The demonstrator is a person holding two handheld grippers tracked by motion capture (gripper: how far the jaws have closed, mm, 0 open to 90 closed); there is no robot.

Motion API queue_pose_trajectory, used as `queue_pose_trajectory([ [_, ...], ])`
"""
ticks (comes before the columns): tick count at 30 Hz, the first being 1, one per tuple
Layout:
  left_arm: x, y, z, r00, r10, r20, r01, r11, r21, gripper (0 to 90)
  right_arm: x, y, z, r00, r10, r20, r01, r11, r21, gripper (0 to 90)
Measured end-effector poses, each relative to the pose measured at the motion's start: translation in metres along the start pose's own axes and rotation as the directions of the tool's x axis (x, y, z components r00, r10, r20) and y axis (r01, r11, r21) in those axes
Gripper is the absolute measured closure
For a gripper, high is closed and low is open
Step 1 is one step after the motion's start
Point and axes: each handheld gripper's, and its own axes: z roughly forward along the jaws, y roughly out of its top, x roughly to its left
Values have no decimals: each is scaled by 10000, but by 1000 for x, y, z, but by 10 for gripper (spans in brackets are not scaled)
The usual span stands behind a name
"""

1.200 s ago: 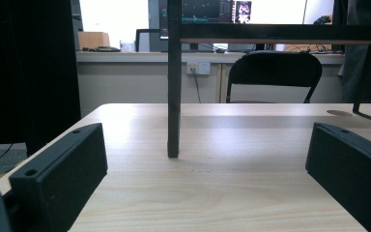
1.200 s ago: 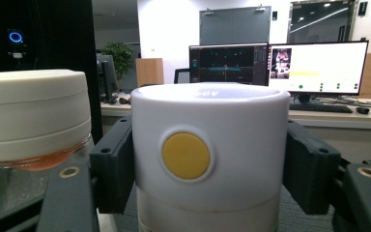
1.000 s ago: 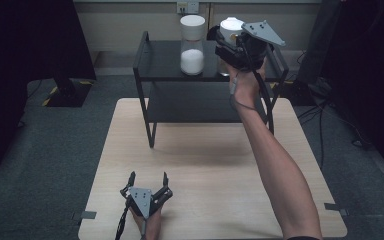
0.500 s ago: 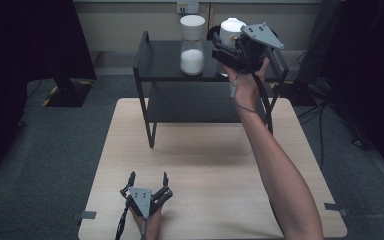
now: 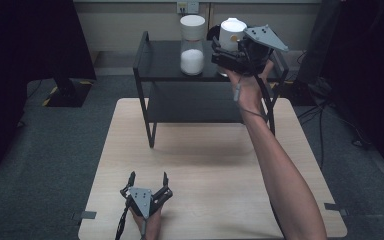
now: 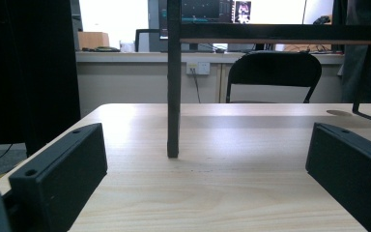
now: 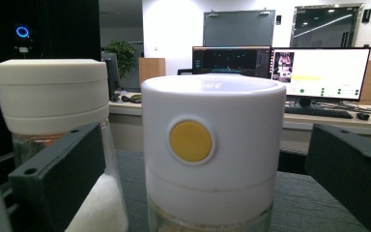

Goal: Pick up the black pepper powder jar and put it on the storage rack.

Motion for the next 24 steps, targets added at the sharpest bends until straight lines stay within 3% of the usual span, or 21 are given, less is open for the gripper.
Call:
queue_pose_trajectory([
  [13, 0, 0, 0, 10000, 2, -3, -2, 10000, 3, 5, 2, -3, -35, 10000, -56, 46, 57, 9996, -274, 0],
  [24, 0, 0, 0, 10000, -25, -15, 25, 10000, -21, 4, 1, -23, -64, 10000, 65, 35, -63, 9986, -517, 0],
])
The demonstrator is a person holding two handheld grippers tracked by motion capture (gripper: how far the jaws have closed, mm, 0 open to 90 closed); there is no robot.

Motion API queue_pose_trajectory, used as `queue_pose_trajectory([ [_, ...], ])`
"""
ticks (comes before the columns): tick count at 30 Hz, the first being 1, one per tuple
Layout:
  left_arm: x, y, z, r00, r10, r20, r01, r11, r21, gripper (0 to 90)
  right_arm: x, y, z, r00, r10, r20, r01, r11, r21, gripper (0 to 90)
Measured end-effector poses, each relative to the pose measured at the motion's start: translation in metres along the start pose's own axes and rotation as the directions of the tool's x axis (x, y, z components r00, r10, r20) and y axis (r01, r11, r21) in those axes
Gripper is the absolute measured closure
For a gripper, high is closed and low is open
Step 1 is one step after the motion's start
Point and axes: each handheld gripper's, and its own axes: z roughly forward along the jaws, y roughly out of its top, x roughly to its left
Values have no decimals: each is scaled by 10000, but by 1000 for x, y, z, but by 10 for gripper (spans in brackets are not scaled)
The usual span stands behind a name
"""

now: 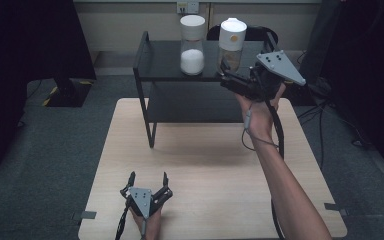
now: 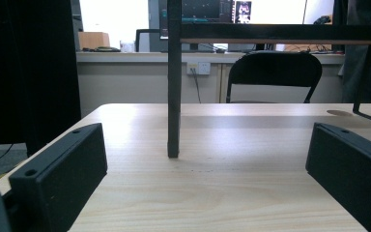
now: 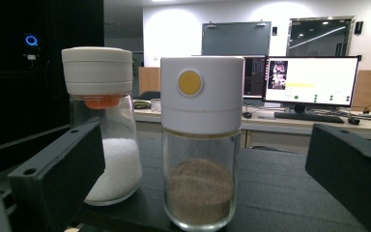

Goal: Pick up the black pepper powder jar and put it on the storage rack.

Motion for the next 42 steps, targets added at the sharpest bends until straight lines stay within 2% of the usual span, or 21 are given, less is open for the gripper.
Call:
queue_pose_trajectory([
  [12, 0, 0, 0, 10000, 21, -34, -21, 10000, 18, 3, -12, -23, -35, 9996, 287, -58, -286, 9995, 93, 0],
  [19, 0, 0, 0, 10000, 23, -33, -23, 10000, 18, 3, -12, -43, -54, 9998, 174, -48, -174, 9998, 51, 0],
  [26, 0, 0, 0, 10000, 25, -32, -25, 10000, 18, 3, -13, -65, -73, 9994, 320, -105, -320, 9995, 59, 0],
  [33, 0, 0, 0, 10000, 29, -28, -29, 10000, 18, 3, -16, -82, -92, 9999, 136, 82, -136, 9999, 19, 0],
  [39, 0, 0, 0, 10000, 25, -18, -25, 10000, 15, 1, -18, -101, -112, 9995, 207, 235, -207, 9998, 25, 0],
  [42, 0, 0, 0, 10000, 28, -18, -28, 10000, 16, 1, -17, -113, -122, 9988, 407, 274, -410, 9991, 106, 0],
])
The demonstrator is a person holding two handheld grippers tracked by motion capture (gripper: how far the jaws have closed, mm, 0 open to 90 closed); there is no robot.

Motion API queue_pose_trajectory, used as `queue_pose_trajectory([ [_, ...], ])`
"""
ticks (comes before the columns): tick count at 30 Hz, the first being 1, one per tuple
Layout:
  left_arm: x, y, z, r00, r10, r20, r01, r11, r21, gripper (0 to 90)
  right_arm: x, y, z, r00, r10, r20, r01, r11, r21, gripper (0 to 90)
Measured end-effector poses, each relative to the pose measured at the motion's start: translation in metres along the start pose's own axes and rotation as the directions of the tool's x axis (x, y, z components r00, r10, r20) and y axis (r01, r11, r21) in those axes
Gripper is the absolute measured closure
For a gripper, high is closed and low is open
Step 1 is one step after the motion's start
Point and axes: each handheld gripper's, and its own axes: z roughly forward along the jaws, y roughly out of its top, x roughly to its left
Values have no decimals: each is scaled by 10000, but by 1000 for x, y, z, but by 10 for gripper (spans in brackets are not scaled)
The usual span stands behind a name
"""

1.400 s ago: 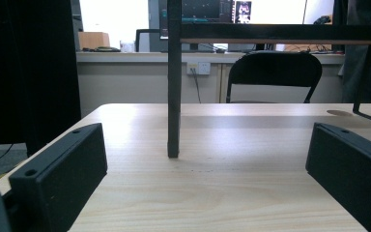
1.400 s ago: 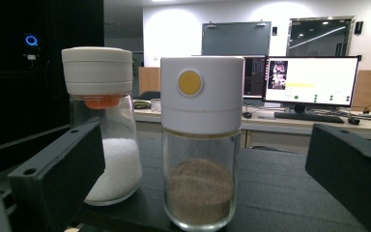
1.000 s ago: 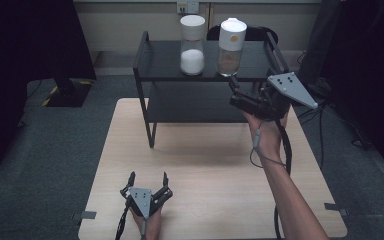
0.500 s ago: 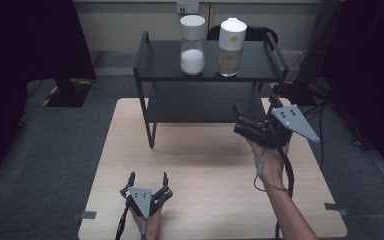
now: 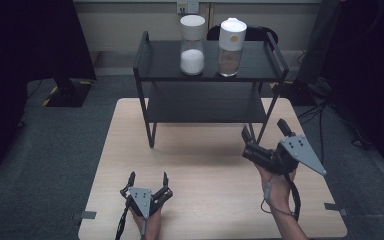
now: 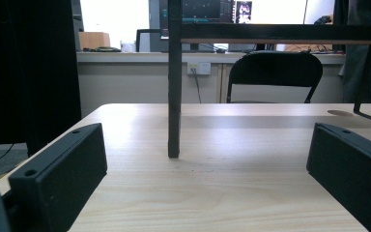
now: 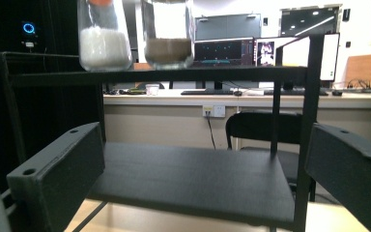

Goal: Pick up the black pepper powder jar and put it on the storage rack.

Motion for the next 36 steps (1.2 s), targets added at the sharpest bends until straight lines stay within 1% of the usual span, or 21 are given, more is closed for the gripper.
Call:
queue_pose_trajectory([
  [3, 0, 0, 0, 10000, -2, -2, 2, 10000, 0, 1, 2, -10, -7, 10000, -83, 50, 83, 10000, 51, 0],
  [6, 0, 0, 0, 10000, -1, -4, 1, 10000, -3, 2, 5, -21, -15, 9999, -22, 137, 21, 10000, 74, 0],
  [7, 0, 0, 0, 10000, -4, -5, 4, 10000, -4, 2, 6, -25, -17, 9999, 62, 152, -63, 10000, 60, 0],
  [8, 0, 0, 0, 10000, -3, -5, 3, 10000, -4, 2, 6, -27, -19, 9999, 40, 140, -42, 9999, 162, 0],
  [11, 0, 0, 0, 10000, -1, -19, 1, 10000, -4, 2, 8, -36, -25, 9994, 184, 287, -188, 9997, 137, 0],
  [13, 0, 0, 0, 10000, -18, -23, 18, 10000, -13, 2, 8, -41, -28, 9993, 144, 336, -150, 9997, 183, 0],
  [14, 0, 0, 0, 10000, -27, -28, 27, 10000, -23, 2, 8, -43, -29, 9995, 115, 294, -123, 9995, 286, 0],
  [15, 0, -1, -1, 10000, -50, -48, 49, 10000, -43, 2, 9, -45, -30, 9993, 71, 359, -84, 9993, 357, 0],
  [17, -1, -1, -1, 9999, -90, -98, 89, 9999, -67, 3, 10, -56, -34, 9987, -12, 500, -3, 9996, 298, 0],
  [18, -1, -1, -1, 9999, -99, -121, 98, 9999, -63, 3, 11, -61, -36, 9984, 71, 565, -89, 9995, 318, 0],
  [20, -1, -1, -1, 9999, -74, -129, 73, 10000, -57, 3, 10, -71, -38, 9980, 56, 626, -79, 9993, 366, 0],
  [22, -1, -1, -1, 9999, -53, -102, 53, 10000, -43, 3, 11, -83, -41, 9969, 49, 790, -84, 9990, 435, 0],
  [24, -1, 0, -1, 10000, -26, -89, 26, 10000, -17, 3, 10, -93, -43, 9958, 228, 885, -271, 9985, 477, 0],
  [26, -1, 0, -1, 10000, -15, -86, 15, 10000, -6, 2, 10, -103, -45, 9943, 103, 1063, -162, 9984, 550, 0],
  [27, -1, 0, -1, 10000, -15, -96, 15, 10000, -14, 3, 8, -108, -46, 9942, 96, 1075, -151, 9986, 509, 0],
  [29, -3, 0, -1, 9998, -5, -175, 5, 10000, -1, 3, 8, -120, -47, 9911, -133, 1324, 76, 9990, 435, 0],
  [30, -3, 0, -1, 9998, -4, -198, 4, 10000, -1, 3, 8, -126, -47, 9891, -103, 1469, 43, 9991, 414, 0],
  [32, -4, 0, -1, 9997, 2, -230, -1, 10000, 7, 3, 4, -134, -47, 9854, -18, 1704, -80, 9983, 570, 0],
  [34, -4, 0, -1, 9997, 1, -233, -1, 10000, 4, 3, 3, -140, -49, 9808, -51, 1952, -82, 9977, 674, 0],
  [36, -4, 0, -1, 9997, 2, -234, -2, 10000, 3, 5, 1, -145, -51, 9777, -87, 2100, -64, 9974, 713, 0],
])
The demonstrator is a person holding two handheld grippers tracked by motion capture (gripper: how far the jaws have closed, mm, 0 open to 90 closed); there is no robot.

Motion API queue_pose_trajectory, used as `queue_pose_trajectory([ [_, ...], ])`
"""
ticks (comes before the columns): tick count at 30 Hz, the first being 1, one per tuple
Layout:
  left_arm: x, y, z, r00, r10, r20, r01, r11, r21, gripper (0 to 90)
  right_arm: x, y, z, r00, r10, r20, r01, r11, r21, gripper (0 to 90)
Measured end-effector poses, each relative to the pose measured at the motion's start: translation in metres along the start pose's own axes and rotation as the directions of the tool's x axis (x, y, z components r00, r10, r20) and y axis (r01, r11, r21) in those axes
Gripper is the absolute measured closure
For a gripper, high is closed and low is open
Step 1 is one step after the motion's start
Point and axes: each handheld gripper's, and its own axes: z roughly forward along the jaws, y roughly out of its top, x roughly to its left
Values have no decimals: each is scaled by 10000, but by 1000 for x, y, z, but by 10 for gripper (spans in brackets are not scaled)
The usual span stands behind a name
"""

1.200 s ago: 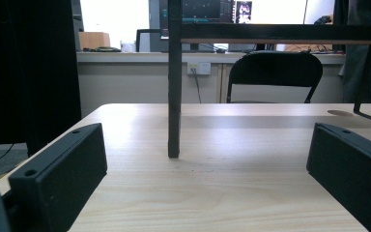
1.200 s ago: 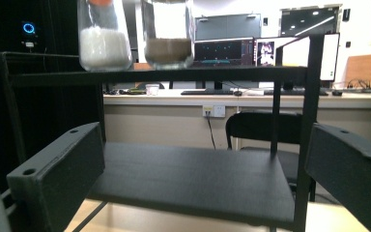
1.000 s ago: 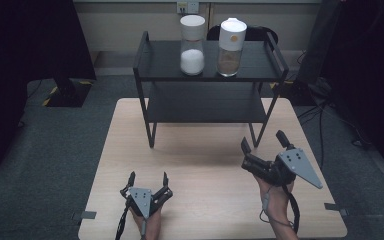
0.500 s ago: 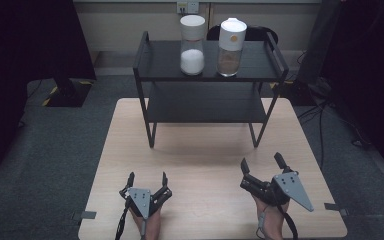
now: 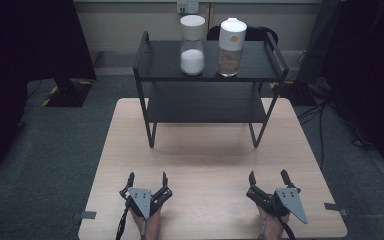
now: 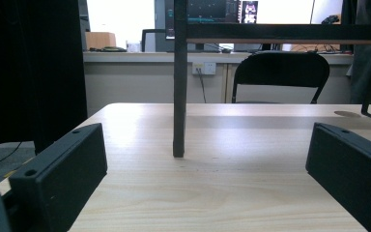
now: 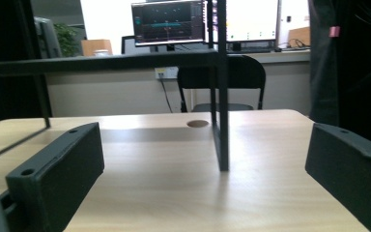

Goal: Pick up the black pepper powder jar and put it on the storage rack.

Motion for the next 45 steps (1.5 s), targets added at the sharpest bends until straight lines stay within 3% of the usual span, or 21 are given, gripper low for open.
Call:
queue_pose_trajectory([
  [2, 0, 0, 0, 10000, 0, -2, 0, 10000, 1, 6, 1, -4, -1, 9996, -167, 218, 166, 9999, 24, 0],
  [9, 0, 0, 0, 10000, 1, -27, -1, 10000, 1, 12, -2, -14, -2, 9986, -43, 535, 32, 9998, 198, 0],
  [20, -2, 0, 0, 9999, 1, -106, -1, 10000, -7, 13, 0, -20, -1, 9982, -234, 554, 216, 9992, 322, 0],
  [28, -4, 0, 0, 9998, 10, -203, -9, 10000, 5, 16, 5, -29, -5, 9959, -590, 692, 599, 9981, -114, 0],
  [45, -4, 0, 0, 9998, -10, -210, 10, 10000, 9, 15, 3, -28, -5, 9969, -517, 590, 524, 9986, -107, 0],
])
